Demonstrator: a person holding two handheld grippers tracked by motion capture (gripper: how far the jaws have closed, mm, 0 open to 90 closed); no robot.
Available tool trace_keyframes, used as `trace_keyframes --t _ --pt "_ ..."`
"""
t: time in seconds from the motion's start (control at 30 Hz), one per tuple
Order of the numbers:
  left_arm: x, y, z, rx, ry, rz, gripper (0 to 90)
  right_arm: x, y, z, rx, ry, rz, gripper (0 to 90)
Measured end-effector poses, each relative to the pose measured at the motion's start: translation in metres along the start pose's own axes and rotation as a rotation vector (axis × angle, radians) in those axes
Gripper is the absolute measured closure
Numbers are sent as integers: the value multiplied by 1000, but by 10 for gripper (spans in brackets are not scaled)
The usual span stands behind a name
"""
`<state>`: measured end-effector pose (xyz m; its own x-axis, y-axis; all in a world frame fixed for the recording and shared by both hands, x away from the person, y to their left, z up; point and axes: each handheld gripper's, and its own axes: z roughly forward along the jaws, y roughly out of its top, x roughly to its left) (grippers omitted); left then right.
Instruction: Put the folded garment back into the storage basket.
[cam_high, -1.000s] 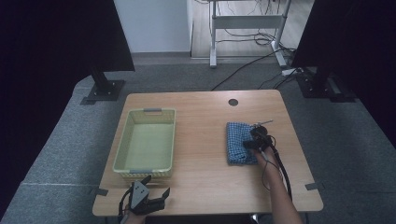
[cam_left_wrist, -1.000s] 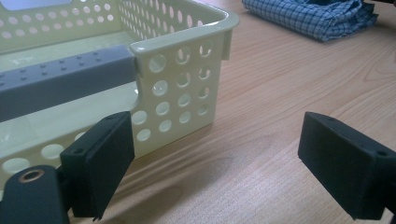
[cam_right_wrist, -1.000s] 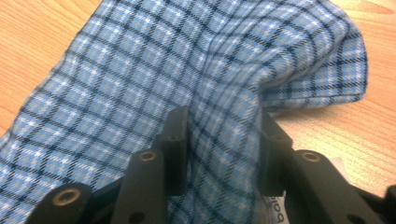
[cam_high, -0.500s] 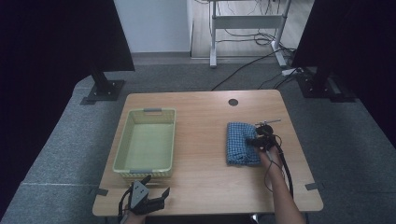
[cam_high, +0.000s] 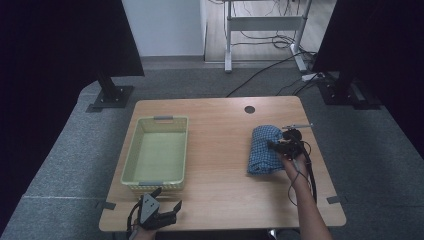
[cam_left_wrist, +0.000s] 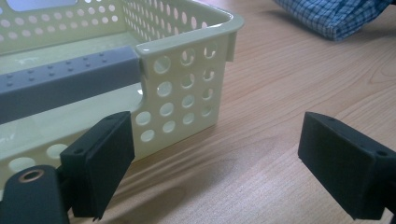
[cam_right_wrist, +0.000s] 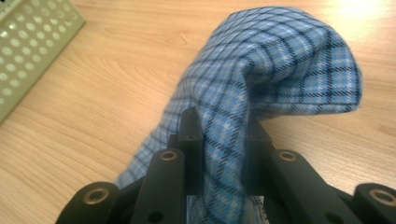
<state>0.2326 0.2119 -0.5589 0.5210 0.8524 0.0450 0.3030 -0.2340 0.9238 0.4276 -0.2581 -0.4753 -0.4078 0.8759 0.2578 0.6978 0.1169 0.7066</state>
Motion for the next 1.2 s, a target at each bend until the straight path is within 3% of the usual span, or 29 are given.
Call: trace_keyframes --t 0.3,0.47,0.67,1.2 --pt "0 0 0 -2 -2 -3 110 12 15 -22 -38 -2 -16 751" --pt "0 0 0 -1 -1 -3 109 15 25 -34 -61 31 2 751" --pt "0 0 0 1 -1 -1 109 22 33 -46 -101 29 -1 749" --pt "0 0 0 3 7 -4 109 41 42 -34 -98 52 -16 748"
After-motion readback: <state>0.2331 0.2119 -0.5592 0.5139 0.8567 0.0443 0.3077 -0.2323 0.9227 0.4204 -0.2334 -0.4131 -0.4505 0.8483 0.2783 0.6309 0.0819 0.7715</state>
